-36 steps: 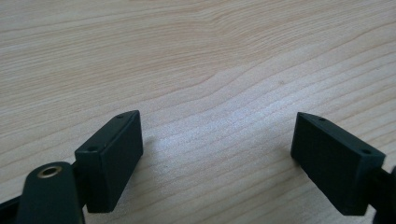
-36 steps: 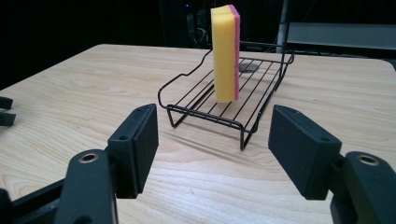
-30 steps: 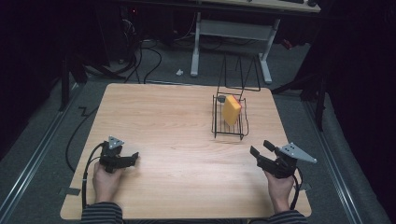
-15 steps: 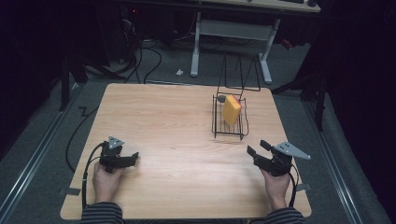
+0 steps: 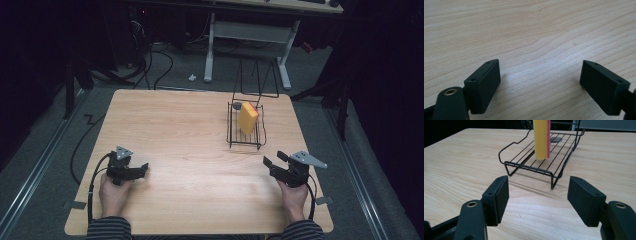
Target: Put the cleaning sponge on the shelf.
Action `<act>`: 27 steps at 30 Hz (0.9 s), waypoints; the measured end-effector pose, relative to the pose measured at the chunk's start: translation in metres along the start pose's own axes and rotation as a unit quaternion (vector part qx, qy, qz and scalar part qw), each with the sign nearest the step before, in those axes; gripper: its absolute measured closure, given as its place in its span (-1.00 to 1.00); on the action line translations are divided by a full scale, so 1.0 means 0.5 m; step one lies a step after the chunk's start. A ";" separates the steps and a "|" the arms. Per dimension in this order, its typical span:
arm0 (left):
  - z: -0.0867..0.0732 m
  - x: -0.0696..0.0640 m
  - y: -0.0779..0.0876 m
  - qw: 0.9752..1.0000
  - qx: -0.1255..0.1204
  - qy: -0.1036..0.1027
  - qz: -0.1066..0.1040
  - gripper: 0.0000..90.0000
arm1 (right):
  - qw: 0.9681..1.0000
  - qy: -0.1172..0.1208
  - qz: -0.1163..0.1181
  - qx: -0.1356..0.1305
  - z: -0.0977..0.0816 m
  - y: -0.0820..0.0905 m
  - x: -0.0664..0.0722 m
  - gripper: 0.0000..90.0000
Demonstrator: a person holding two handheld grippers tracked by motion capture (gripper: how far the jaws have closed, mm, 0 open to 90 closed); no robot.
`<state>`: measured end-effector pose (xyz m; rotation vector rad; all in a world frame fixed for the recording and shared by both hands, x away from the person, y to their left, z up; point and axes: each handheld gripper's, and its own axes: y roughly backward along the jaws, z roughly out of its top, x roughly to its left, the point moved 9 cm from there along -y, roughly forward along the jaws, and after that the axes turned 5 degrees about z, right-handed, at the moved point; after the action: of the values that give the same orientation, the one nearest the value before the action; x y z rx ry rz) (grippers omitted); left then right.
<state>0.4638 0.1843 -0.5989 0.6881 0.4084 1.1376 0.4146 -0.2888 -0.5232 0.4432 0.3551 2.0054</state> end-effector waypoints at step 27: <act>0.000 0.000 0.000 1.000 0.000 0.000 0.000 -0.62 | 0.997 -0.016 -0.052 0.061 -0.050 -0.033 -0.066 -0.22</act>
<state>0.4638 0.1843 -0.5989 0.6882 0.4080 1.1381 0.4301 -0.3126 -0.5578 0.5227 0.4723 1.8801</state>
